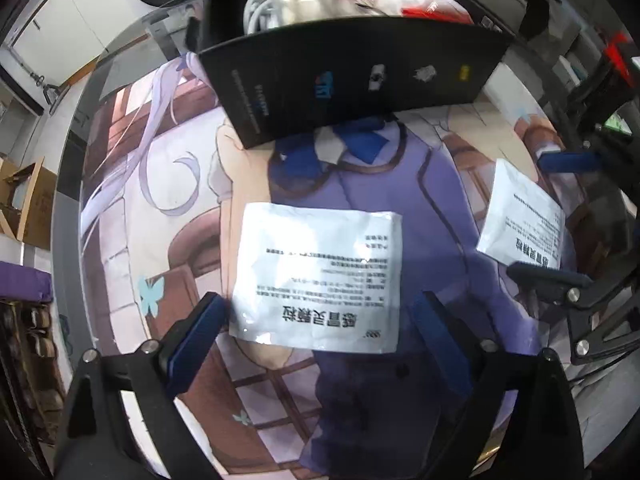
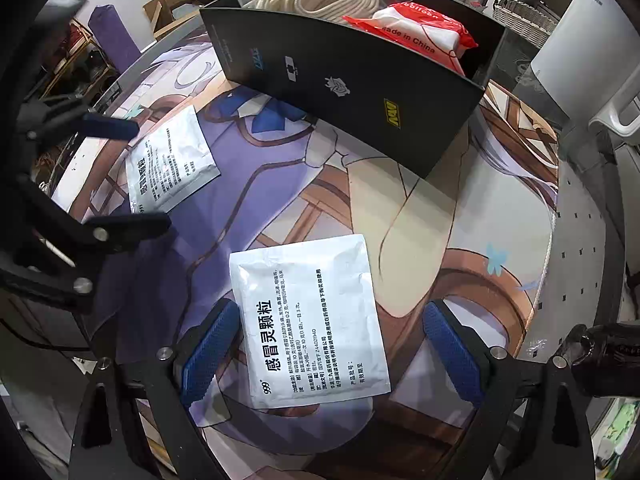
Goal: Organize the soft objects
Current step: 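Grasp a white medicine sachet with the left gripper while the right gripper grasps another sachet, then lift the sachet with the left gripper while the right gripper lifts its sachet over the box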
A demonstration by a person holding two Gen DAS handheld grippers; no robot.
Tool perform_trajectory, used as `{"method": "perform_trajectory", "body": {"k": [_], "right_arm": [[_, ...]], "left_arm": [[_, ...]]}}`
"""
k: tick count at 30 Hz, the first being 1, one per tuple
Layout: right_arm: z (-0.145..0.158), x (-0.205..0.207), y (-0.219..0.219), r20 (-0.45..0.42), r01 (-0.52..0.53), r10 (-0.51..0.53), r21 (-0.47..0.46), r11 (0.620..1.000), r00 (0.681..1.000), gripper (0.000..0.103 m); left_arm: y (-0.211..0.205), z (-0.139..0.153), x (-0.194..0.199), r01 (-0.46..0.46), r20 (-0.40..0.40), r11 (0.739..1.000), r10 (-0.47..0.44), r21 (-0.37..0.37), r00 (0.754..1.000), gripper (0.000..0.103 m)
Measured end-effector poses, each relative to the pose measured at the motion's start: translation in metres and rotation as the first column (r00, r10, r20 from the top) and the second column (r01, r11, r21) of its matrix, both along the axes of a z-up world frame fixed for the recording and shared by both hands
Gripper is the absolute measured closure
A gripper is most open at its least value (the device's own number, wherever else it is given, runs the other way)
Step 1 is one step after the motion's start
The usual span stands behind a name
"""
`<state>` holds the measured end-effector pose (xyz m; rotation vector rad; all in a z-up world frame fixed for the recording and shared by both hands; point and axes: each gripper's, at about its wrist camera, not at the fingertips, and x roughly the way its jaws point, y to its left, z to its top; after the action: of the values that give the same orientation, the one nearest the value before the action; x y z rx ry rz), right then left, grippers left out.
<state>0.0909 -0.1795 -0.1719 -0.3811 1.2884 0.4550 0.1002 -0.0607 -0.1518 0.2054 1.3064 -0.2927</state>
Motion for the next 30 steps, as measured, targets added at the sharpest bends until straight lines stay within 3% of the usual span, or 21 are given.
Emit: {"method": "perform_trajectory", "body": {"k": [4,8,10,16,18,19,20,24,25,28,30], "right_arm": [[0.001,0.0,0.001,0.009,0.0,0.0,0.002,1.0,1.0,0.008],[0.005,-0.008,-0.003,0.022,-0.015,0.015,0.014,1.0,1.0,0.009],[0.006,-0.01,-0.002,0.023,-0.026,0.026,0.017,1.0,0.999,0.011],[0.014,-0.02,0.01,0.026,-0.087,0.087,0.023,0.996,0.996,0.038],[0.015,-0.023,0.013,0.03,-0.101,0.1,0.023,0.995,0.995,0.045],[0.016,-0.024,0.014,0.033,-0.107,0.106,0.029,0.994,0.994,0.049],[0.017,-0.025,0.015,0.037,-0.111,0.11,0.036,0.993,0.993,0.061],[0.022,-0.027,0.02,0.046,-0.125,0.122,0.055,0.991,0.991,0.072],[0.022,-0.028,0.021,0.048,-0.128,0.126,0.055,0.99,0.991,0.072],[0.023,-0.028,0.023,0.05,-0.127,0.124,0.06,0.99,0.991,0.073],[0.024,-0.03,0.025,0.055,-0.129,0.126,0.057,0.99,0.991,0.073]], "left_arm": [[0.0,0.001,0.004,-0.005,-0.007,1.0,0.005,-0.015,1.0,0.008],[-0.003,0.011,0.004,0.022,0.015,0.999,-0.021,-0.024,1.0,0.037],[-0.002,0.013,0.005,0.021,0.009,0.999,-0.021,-0.031,1.0,0.041],[0.001,0.02,0.003,0.024,0.021,0.997,-0.023,-0.077,1.0,0.06],[0.0,0.023,-0.001,0.03,0.026,0.995,-0.028,-0.097,0.999,0.077],[0.003,0.025,0.003,0.029,0.026,0.995,-0.027,-0.1,0.999,0.079],[0.003,0.026,0.003,0.029,0.023,0.994,-0.027,-0.101,0.999,0.08],[0.006,0.028,0.004,0.02,0.034,0.996,-0.017,-0.084,0.999,0.079],[0.007,0.027,0.003,0.013,0.035,0.997,-0.01,-0.08,0.999,0.076],[0.017,0.018,0.007,-0.021,-0.005,0.995,0.02,-0.101,1.0,0.052],[0.019,0.011,0.008,-0.029,-0.013,0.995,0.028,-0.096,1.0,0.048]]}}
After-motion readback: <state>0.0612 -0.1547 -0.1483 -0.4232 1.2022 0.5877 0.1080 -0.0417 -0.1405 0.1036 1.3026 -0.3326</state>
